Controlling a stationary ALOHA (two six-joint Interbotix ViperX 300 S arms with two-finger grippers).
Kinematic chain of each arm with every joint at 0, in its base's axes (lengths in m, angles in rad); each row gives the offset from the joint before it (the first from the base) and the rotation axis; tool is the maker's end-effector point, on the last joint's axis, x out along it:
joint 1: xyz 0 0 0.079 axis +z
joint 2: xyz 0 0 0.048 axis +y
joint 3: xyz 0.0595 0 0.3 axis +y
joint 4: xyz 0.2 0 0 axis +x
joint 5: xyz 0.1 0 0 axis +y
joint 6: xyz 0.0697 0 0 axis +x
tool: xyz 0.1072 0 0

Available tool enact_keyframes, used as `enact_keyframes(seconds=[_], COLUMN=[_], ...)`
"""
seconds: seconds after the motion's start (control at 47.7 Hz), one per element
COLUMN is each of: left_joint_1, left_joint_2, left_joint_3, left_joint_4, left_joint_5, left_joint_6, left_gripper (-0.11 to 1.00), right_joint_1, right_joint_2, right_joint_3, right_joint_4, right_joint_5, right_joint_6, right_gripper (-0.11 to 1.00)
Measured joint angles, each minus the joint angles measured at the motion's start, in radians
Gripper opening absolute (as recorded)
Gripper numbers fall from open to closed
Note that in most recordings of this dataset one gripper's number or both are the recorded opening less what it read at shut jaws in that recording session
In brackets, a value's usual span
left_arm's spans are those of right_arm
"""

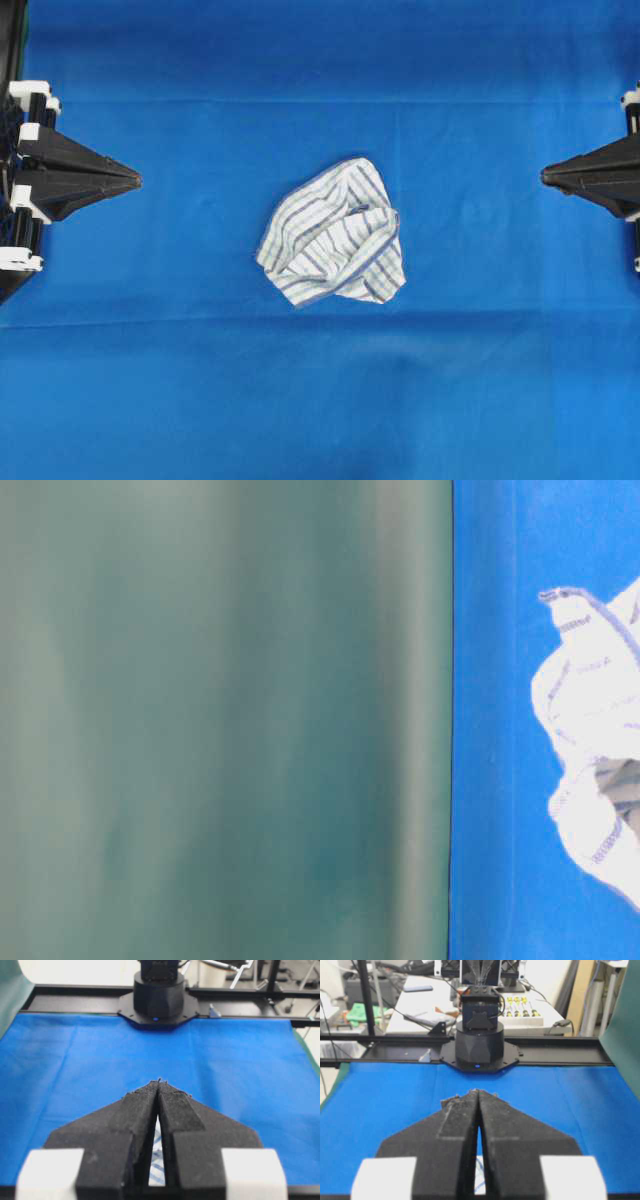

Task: Lift the towel with both arms.
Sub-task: 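Move both grippers open toward the left and right sides of the towel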

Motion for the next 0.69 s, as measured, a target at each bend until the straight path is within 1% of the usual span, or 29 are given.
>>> enact_keyframes(seconds=[0.105, 0.336, 0.503, 0.65, 0.692], left_joint_1=[-0.015, -0.023, -0.023, -0.023, -0.023], left_joint_2=[0.009, 0.031, 0.094, 0.179, 0.206], left_joint_3=[-0.006, -0.009, -0.009, -0.011, -0.012], left_joint_4=[-0.009, -0.014, -0.015, -0.017, -0.017], left_joint_5=[0.011, 0.011, -0.026, -0.051, -0.055], left_joint_6=[0.005, 0.008, 0.008, 0.008, -0.002], left_gripper=[0.00, 0.00, 0.00, 0.01, 0.02], right_joint_1=[0.000, -0.002, 0.000, 0.000, 0.000], right_joint_2=[0.006, 0.049, 0.110, 0.184, 0.207], right_joint_3=[-0.005, -0.049, -0.063, -0.063, -0.064], right_joint_4=[0.000, 0.000, 0.000, 0.002, 0.003], right_joint_5=[0.017, 0.141, 0.156, 0.161, 0.161], right_joint_6=[-0.003, -0.006, 0.002, 0.008, 0.008], right_gripper=[0.00, 0.00, 0.00, 0.00, 0.00])
